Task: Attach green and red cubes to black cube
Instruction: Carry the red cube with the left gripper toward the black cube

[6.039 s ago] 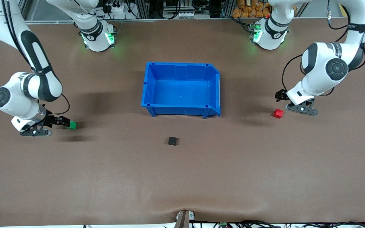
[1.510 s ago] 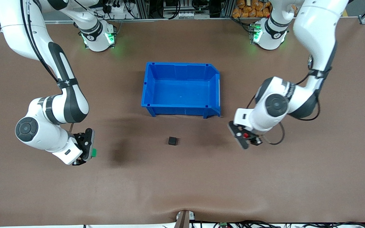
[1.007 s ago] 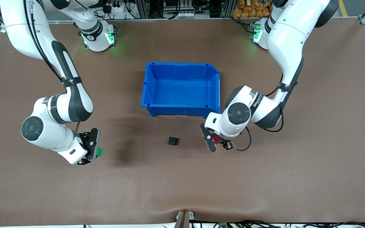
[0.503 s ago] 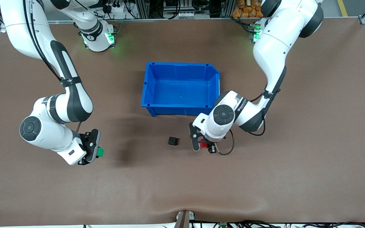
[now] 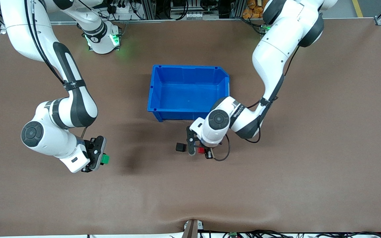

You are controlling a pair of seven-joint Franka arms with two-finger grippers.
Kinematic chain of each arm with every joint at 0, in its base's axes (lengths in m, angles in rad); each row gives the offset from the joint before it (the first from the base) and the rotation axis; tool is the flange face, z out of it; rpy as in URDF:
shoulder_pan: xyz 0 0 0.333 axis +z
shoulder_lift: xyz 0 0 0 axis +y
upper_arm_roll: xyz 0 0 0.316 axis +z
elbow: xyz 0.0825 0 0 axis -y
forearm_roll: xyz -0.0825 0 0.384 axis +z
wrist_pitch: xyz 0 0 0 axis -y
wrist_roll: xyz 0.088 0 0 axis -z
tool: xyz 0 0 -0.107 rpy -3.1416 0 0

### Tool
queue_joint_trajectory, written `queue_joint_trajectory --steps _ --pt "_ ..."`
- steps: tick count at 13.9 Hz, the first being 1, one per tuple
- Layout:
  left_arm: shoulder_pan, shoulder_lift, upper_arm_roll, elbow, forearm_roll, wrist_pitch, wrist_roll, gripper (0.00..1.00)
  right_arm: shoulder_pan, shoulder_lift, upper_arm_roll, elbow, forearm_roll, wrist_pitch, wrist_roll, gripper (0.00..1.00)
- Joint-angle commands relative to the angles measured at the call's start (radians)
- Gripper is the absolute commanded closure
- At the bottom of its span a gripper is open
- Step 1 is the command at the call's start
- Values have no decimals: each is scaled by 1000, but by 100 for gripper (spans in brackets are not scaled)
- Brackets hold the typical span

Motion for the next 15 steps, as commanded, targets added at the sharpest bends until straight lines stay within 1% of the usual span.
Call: queue_joint_trajectory --steps 1,4,6,8,12,15 --pt "-34 77 11 105 5 -9 5 100 7 7 -5 20 9 0 22 100" --pt "-45 102 9 125 4 -9 -13 100 6 7 -5 20 7 0 22 100" --pt "-63 123 11 156 4 -9 -35 100 6 10 -5 20 7 12 22 100" --pt "-72 130 9 161 4 -9 -38 100 6 11 -5 20 9 58 22 100" --pt "-91 131 11 161 4 -9 -58 100 -5 11 -5 20 10 55 19 100" --pt "-100 150 12 181 4 -2 -76 100 -3 11 -5 18 9 55 14 100"
